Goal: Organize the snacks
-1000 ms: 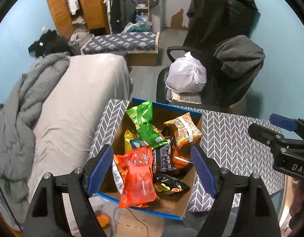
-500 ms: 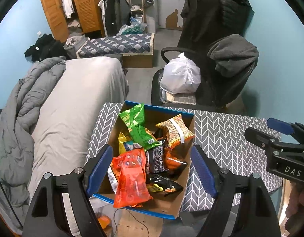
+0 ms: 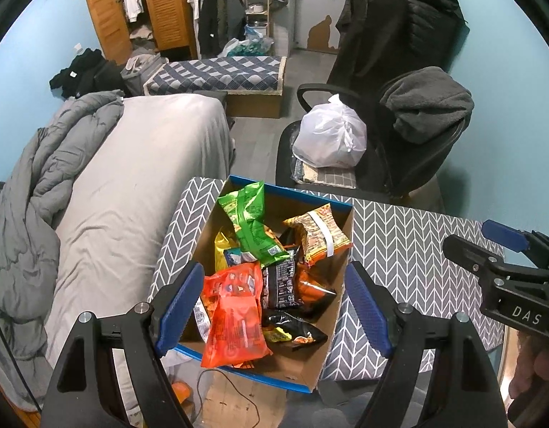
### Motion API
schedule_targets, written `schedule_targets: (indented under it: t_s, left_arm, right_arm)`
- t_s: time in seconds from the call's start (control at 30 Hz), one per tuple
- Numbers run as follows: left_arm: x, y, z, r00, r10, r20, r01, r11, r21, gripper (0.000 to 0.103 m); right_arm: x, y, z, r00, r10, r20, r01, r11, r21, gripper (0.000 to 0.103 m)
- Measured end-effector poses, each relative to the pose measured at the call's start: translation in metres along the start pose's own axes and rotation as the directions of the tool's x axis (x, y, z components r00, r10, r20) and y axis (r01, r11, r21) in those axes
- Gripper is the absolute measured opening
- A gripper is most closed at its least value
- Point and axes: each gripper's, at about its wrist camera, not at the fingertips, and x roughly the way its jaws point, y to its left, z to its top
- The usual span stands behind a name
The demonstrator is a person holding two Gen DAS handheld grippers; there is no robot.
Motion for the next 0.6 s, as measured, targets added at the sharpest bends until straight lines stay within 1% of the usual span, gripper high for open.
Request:
schedule_targets:
  t_s: [0.23, 0.6]
  left_arm:
    - [0.0029, -0.0007, -0.0001, 1.000, 0.001, -0.013, -0.001, 1.000, -0.021, 0.082]
    - [0.0029, -0.0006, 0.0005, 1.000, 0.003, -0.017, -0.003, 1.000, -0.021, 0.082]
  right_arm:
    - [0.0007, 0.0001, -0.0002, 1.000, 0.004, -0.007, -0.004, 1.000, 0.002, 0.078]
    - [0.0016, -0.0010, -0.0002, 1.000, 0.005, -0.009, -0.005, 1.000, 0.002, 0.078]
